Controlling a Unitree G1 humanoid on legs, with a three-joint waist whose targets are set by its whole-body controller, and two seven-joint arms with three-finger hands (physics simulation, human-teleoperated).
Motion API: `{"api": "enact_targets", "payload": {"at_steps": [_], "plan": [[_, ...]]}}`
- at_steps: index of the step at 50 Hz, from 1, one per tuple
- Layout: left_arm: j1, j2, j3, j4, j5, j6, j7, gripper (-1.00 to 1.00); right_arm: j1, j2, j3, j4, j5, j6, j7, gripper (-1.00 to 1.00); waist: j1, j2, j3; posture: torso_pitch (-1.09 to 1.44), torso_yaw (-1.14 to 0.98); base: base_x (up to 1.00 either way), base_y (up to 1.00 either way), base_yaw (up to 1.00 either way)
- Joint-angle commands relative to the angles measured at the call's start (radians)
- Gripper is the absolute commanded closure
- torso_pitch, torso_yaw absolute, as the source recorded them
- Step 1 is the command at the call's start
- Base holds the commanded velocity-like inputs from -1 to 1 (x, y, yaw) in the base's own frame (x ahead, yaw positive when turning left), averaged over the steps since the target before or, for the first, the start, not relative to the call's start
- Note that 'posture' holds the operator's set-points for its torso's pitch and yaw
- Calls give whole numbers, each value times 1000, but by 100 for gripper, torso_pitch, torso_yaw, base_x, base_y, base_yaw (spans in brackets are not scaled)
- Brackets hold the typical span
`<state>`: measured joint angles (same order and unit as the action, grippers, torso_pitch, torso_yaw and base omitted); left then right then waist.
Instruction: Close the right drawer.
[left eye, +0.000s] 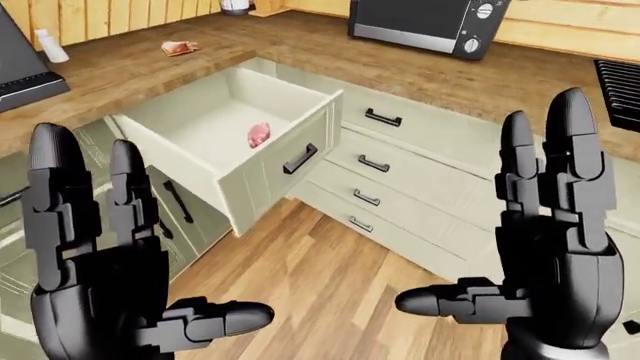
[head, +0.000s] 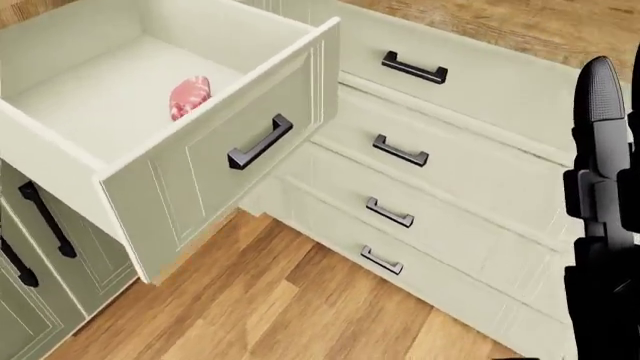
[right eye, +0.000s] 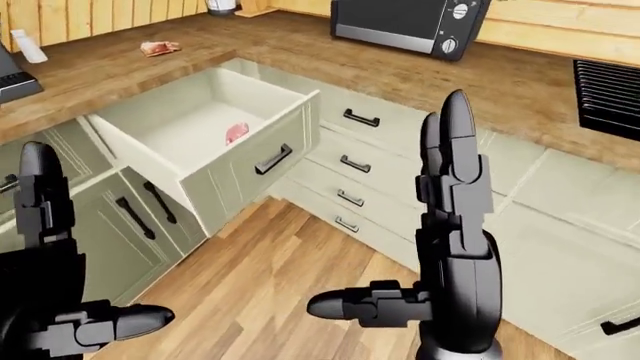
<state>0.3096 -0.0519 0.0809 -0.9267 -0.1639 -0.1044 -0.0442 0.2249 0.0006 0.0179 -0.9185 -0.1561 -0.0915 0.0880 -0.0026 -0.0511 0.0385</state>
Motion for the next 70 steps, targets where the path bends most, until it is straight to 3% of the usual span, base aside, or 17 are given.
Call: {"api": "enact_targets", "payload": {"at_steps": [1,10,14,15,17,23,27,28,37,40,50,54,55,64,67,68,70], "plan": [[-5,4,0,-34,-1,-18,-2,-100,-6,2,-1,-27,2,-12,-5,-100,-9,4,-4,0,0,0,0,-29],[-3,4,0,-33,-1,-22,-3,-100,0,3,-2,-14,4,-29,-5,-100,1,66,21,0,0,0,0,-29],[-3,4,-1,-34,0,-21,-3,-100,2,2,-5,-6,7,-38,-5,-100,9,148,9,0,0,0,0,-29],[-3,4,-1,-34,0,-20,-3,-100,2,3,-6,-5,7,-39,-4,-100,17,105,21,0,0,0,0,-29],[-4,4,-1,-38,0,-16,-2,-100,1,3,-4,-12,4,-30,-4,-100,9,116,13,0,0,0,0,-29],[-4,4,0,-40,-1,-14,-1,-100,-5,5,-3,-25,1,-12,-3,-100,8,63,7,0,0,0,0,-29],[0,3,0,-34,0,-26,-5,-100,-8,4,-1,-29,-1,-4,-4,-100,3,-30,-15,0,0,0,0,-29],[0,3,-1,-34,0,-25,-5,-100,-10,4,1,-30,-4,-1,-4,-100,-9,7,-4,0,0,0,0,-29],[-1,3,-4,-40,5,-20,-2,-100,-4,2,-4,-19,3,-16,-3,-100,1,70,21,0,0,0,0,-29],[-3,4,-2,-38,3,-18,-2,-100,-5,3,-4,-15,2,-18,-3,-100,4,143,4,0,0,0,0,-28],[-1,3,0,-32,1,-27,-3,-100,-4,3,1,-16,-4,-15,-2,-100,8,56,8,0,0,0,0,-25],[-2,3,2,-32,0,-27,-3,-100,-7,3,8,-17,-9,-9,-3,-100,0,-27,-6,0,0,0,0,-23],[-1,3,2,-33,0,-26,-3,-100,-8,2,8,-16,-9,-9,-3,-100,-7,11,1,0,0,0,0,-23],[3,3,-4,-34,5,-30,-3,-100,0,2,-3,-15,-1,-20,0,-100,2,70,19,0,0,0,0,-21],[2,4,-2,-37,2,-26,-2,-100,-1,3,1,-15,-4,-19,-1,-100,4,149,-2,0,0,0,0,-20],[0,4,0,-37,2,-23,-1,-100,-1,3,2,-11,-5,-21,-1,-100,16,108,7,0,0,0,0,-20],[0,4,-2,-38,3,-22,-2,-100,-2,3,6,-16,-8,-14,-1,-100,12,113,14,0,0,0,0,-20]]}}
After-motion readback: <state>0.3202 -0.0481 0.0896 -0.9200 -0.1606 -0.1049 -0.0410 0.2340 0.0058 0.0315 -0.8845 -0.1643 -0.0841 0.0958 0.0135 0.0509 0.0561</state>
